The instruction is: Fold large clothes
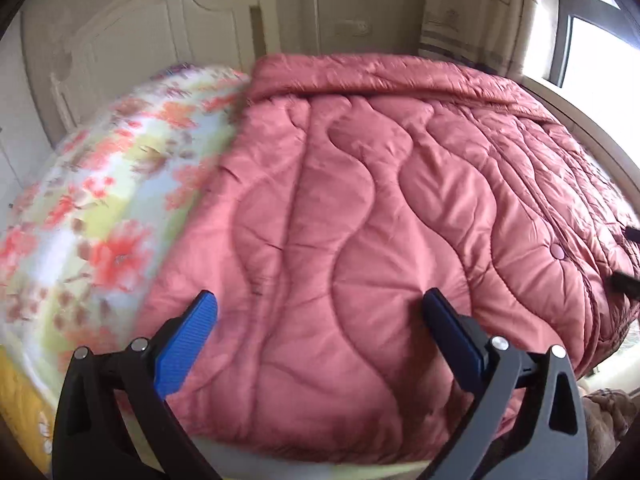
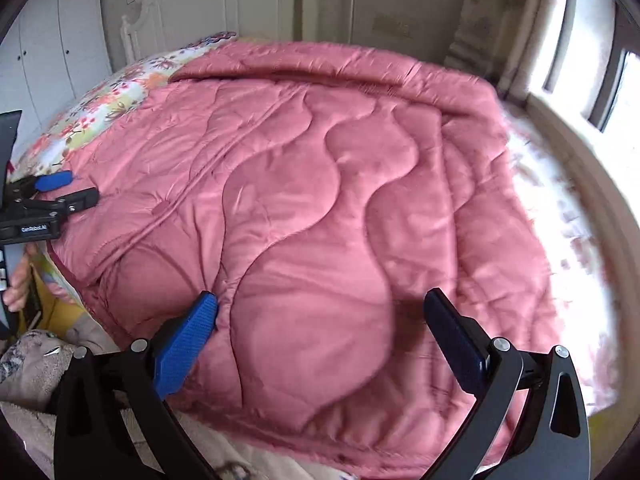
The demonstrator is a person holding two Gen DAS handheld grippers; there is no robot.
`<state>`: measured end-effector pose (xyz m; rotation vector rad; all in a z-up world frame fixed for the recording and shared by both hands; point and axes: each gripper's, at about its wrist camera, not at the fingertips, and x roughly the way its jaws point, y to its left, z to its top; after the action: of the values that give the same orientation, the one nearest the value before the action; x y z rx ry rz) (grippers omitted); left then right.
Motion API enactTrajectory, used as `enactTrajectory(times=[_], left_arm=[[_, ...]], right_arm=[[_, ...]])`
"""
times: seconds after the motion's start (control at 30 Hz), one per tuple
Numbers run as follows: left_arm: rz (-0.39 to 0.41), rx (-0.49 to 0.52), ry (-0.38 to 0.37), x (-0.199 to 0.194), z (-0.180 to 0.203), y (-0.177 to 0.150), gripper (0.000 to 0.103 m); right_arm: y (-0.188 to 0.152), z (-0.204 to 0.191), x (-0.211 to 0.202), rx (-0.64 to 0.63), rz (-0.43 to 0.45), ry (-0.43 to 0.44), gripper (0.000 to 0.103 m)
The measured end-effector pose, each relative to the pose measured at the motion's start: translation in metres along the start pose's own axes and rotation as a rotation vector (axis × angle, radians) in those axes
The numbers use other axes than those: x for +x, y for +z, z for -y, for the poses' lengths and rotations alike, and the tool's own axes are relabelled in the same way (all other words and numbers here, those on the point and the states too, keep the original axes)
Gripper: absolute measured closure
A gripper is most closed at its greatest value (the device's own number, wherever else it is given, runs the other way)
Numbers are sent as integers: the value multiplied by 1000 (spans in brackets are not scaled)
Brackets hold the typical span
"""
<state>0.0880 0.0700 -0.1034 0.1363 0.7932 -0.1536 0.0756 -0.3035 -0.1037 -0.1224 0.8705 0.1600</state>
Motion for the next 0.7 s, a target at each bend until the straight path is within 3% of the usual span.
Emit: enactTrajectory(times=[0.1, 0.2, 0.23, 0.37, 0.57, 0.7], left_arm=[[1, -3, 1, 0, -6, -5, 2], [-21, -37, -43, 8, -16, -13, 2], [-24, -32, -38, 5, -17, -12, 2], [45, -33, 44, -17, -36, -9, 2], [-2, -254, -50, -10, -95, -19, 3], [1, -229, -113, -5, -92, -24, 6]], right_arm=[[1, 3, -8, -13, 55, -5, 5], [-9, 8, 19, 16, -43, -4, 4], [-12, 10, 14, 40, 5, 7, 4], [-15, 19, -4, 18, 26, 0, 5], [-47, 101, -25, 308, 44, 6, 6], [-79, 122, -30, 387, 42, 44, 24]])
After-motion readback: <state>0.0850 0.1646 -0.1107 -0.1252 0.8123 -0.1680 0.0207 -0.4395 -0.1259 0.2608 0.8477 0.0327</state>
